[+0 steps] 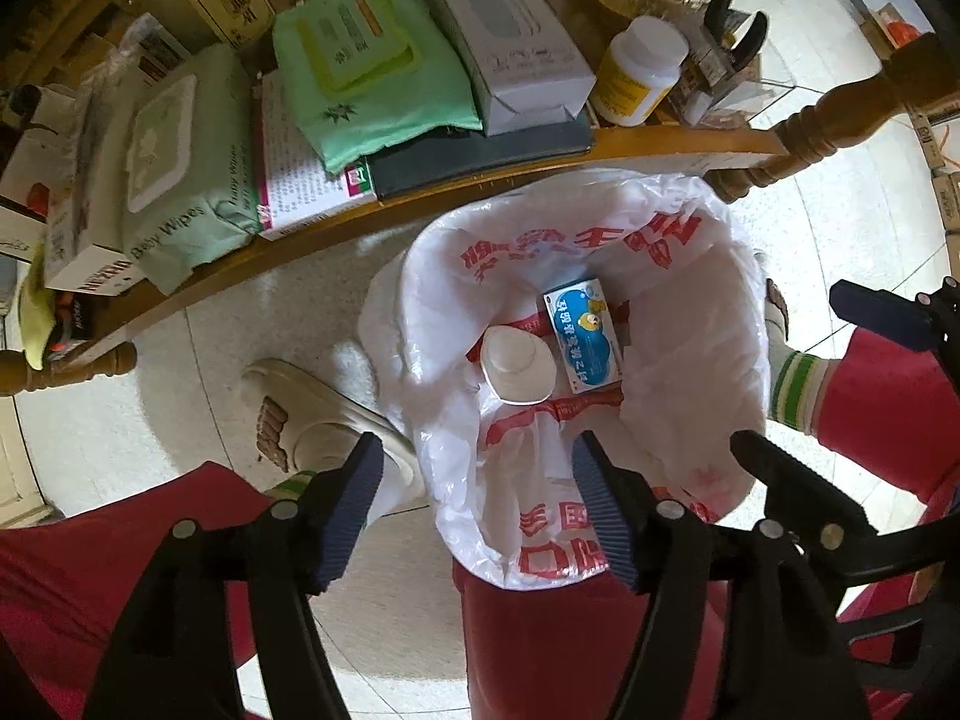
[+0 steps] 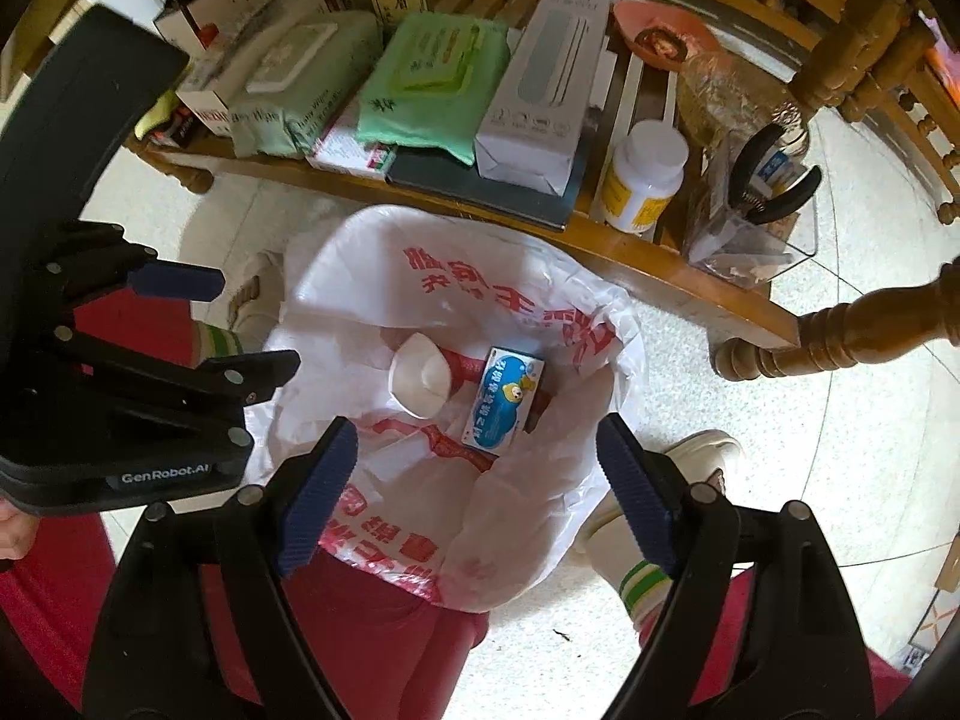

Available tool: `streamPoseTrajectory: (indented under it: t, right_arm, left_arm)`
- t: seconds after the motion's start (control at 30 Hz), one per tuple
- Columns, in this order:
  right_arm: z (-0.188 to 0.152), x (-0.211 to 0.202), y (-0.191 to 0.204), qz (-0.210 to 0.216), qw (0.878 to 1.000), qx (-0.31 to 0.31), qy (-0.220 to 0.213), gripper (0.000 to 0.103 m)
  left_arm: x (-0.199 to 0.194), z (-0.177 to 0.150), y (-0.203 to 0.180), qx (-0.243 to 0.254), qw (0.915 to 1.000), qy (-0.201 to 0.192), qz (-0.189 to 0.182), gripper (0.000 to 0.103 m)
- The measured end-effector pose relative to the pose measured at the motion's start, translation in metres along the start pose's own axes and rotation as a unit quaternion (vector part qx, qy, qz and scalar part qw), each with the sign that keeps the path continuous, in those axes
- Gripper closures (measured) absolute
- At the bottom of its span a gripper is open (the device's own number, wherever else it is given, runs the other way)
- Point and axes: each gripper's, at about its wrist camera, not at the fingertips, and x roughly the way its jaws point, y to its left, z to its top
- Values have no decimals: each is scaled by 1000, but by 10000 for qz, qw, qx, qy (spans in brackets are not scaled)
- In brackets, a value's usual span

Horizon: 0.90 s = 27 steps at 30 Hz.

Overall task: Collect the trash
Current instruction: 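Open both tools to drop the cup and box into the bag, then raise both open tools back above the table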

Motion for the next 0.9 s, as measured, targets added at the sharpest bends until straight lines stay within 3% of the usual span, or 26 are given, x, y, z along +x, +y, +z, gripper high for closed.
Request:
streamPoseTrajectory:
  t: [0.27,0.53,0.73,0.9]
  right_arm:
    - [-13,-72,2,254,9975,344,-557,18]
    - [-11,-207,-9,-165,9833,319,-1782,8]
    - [14,-300,-25,-252,9709,396,-2349,7]
    - [41,-351,-35,-445,9639,450,-2586,7]
  left_arm:
    - [-64,-31,3,46,9990,-429,67,30]
    - [-184,-60,19,157,9934,-1122,188,22]
    - [-301,-34,41,130,9824,-1845,254,15]
    - [-373,-2,54,-25,9782,-2068,203,10]
